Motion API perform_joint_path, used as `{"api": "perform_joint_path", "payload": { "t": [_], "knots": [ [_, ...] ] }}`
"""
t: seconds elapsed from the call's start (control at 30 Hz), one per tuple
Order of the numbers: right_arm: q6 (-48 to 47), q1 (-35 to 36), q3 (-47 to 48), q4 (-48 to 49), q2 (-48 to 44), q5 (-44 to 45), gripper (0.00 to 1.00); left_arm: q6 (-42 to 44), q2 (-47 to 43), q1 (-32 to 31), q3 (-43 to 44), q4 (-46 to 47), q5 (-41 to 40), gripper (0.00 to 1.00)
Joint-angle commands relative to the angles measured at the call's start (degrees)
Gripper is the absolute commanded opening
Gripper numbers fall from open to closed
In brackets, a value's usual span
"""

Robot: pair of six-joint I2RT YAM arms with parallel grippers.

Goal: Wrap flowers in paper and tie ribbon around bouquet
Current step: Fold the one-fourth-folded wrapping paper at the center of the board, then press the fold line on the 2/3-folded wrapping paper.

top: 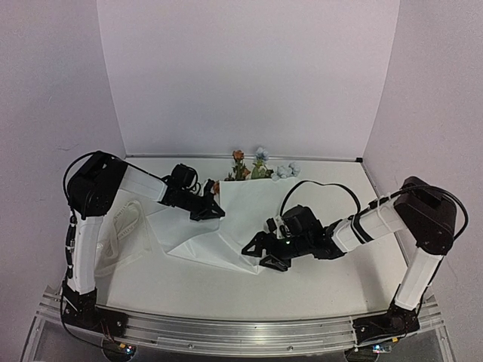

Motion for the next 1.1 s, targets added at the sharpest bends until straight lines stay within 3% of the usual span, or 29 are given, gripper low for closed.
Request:
{"api": "perform_joint_path", "payload": {
  "t": [0.0, 0.13, 0.27, 0.47, 0.53, 0.67, 0.8, 0.97, 1.07],
  "knots": [
    [0.46, 0.43, -3.22, -4.2, 1.61, 3.92, 0.88, 2.91, -3.89, 0.21, 4.58, -4.16, -1.9, 0.09],
    [1.06, 0.43, -2.28, -4.22, 1.03, 3.92, 0.88, 6.5, -10.08, 0.27, 4.97, -10.76, -8.4, 0.42],
    [1.96, 0.46, -1.84, -4.21, 0.52, 3.87, 0.88, 6.96, -18.28, 0.24, 2.81, -14.41, -12.43, 0.52],
    [3.01, 0.43, -2.13, -4.2, -1.22, 5.44, 0.88, -1.09, -24.02, -4.62, -5.1, -11.15, -10.64, 0.41],
    [3.38, 0.44, -1.91, -4.13, -1.9, 5.91, 0.88, -6.07, -23.7, -7.03, -9.16, -5.32, -9.02, 0.36],
    [4.36, 0.41, -2.51, -2.63, -4.37, 7.77, 0.89, -14.9, -21.66, -10.37, -15.86, 11.28, -6.08, 0.34],
    [4.63, -0.93, -4.66, -1.42, -7.29, 7.5, 0.9, -17.93, -18.64, -10.68, -17.71, 20.15, -2.73, 0.33],
    [4.49, -1.85, -3.54, -2.33, -8.75, 3.65, 0.92, -17.55, -15.53, -10.86, -16.84, 21.73, -0.21, 0.33],
    [5.15, -2.99, -4.15, -2.3, -8.6, 2.39, 0.97, -15.24, -14.44, -10.92, -14.66, 17.88, -0.69, 0.33]
  ]
}}
